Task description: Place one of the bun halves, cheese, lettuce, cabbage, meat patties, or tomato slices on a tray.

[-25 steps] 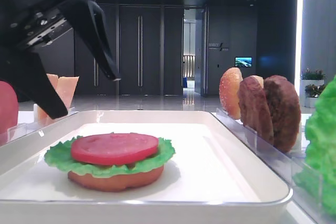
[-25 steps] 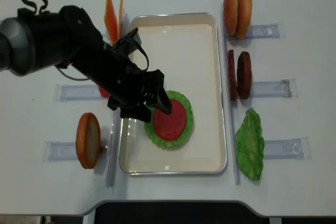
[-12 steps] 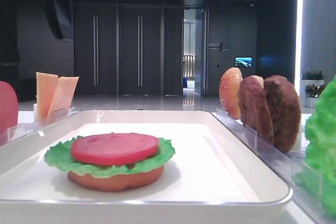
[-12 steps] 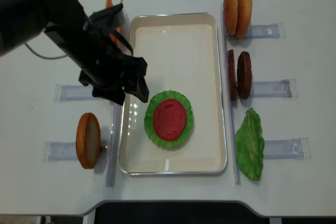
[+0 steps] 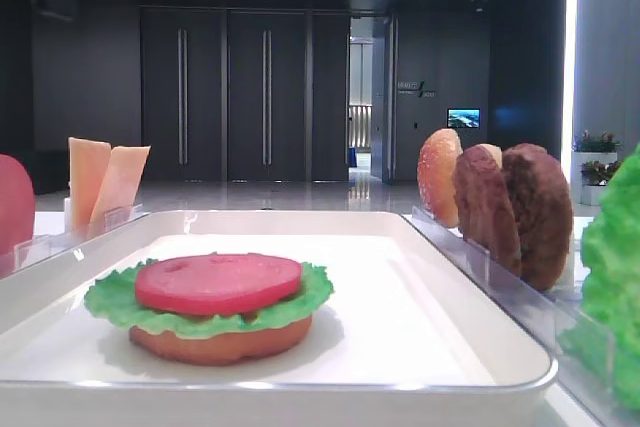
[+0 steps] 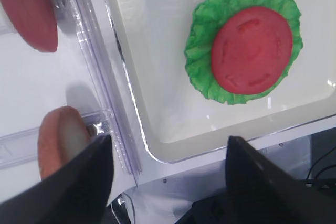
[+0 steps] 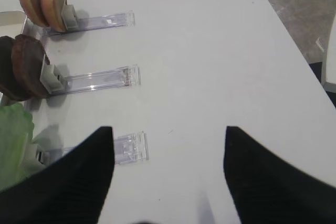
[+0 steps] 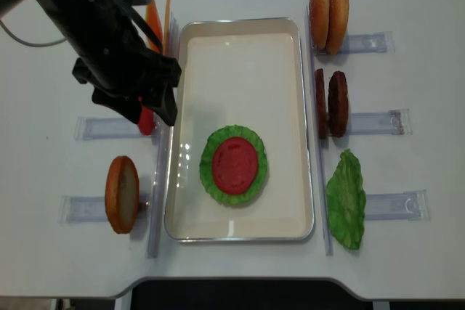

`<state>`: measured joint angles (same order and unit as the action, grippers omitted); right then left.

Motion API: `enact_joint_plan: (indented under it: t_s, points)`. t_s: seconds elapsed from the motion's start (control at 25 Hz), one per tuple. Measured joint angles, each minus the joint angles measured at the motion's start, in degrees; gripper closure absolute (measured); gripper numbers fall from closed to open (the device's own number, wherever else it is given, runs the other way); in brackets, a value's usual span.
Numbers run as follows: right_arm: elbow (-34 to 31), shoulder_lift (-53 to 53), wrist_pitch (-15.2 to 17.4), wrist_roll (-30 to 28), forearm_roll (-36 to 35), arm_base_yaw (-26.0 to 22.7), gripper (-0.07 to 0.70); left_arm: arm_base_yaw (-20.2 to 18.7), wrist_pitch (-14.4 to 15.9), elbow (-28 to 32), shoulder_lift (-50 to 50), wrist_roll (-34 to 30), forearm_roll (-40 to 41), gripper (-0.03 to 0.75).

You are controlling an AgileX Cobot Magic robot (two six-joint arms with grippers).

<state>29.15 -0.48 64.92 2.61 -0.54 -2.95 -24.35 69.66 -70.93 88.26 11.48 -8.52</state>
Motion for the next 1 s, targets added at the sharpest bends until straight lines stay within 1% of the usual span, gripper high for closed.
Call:
enact_joint_plan:
  t_s: [0.12,0.2,0.32,0.44,0.56,0.72,0.84,1.0]
  points:
    - [0.00,0.00,0.00,0.00,0.00,0.00,0.199,0.08,0.00,0.00,-0.05,0.00,1.47,0.209]
    - [0.00,0.00,0.00,0.00,0.00,0.00,0.199,1.42,0.05,0.00,-0.14,0.00,2.82,0.209]
    - [0.00,0.00,0.00,0.00,0.00,0.00,0.199,5.64,0.05,0.00,-0.86,-0.77,4.30,0.209]
    - [0.00,0.00,0.00,0.00,0.00,0.00,0.199,10.70,0.05,0.00,-1.95,-1.86,5.56,0.209]
    - [0.00,0.00,0.00,0.00,0.00,0.00,0.199,15.79,0.05,0.00,-3.17,-4.07,8.06,0.209]
    - [0.00,0.00,0.00,0.00,0.00,0.00,0.199,21.45,0.16,0.00,-4.00,-6.38,10.12,0.209]
    - [0.00,0.00,0.00,0.00,0.00,0.00,0.199,24.09,0.16,0.00,-4.00,-8.11,10.25,0.209]
    - [0.00,0.00,0.00,0.00,0.00,0.00,0.199,25.09,0.20,0.00,-4.00,-9.35,10.98,0.210]
